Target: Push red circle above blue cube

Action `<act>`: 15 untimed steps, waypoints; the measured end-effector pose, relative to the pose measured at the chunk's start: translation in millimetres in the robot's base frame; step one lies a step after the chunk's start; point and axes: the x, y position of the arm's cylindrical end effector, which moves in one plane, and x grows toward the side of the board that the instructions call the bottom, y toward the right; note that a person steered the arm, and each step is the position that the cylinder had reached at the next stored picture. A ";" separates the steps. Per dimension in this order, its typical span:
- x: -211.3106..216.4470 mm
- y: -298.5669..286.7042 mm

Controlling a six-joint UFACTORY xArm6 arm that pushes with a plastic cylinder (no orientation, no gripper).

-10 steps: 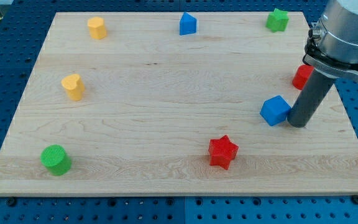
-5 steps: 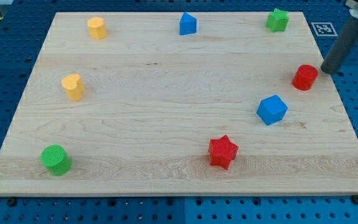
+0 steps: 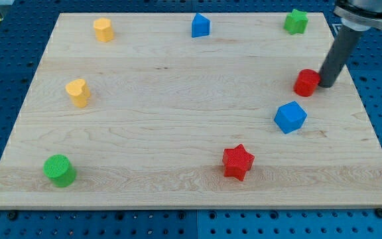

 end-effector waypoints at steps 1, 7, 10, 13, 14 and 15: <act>3.2 -0.1; -26.0 -48.4; -9.4 -96.7; 6.5 -91.2; 8.0 -89.4; 8.0 -84.7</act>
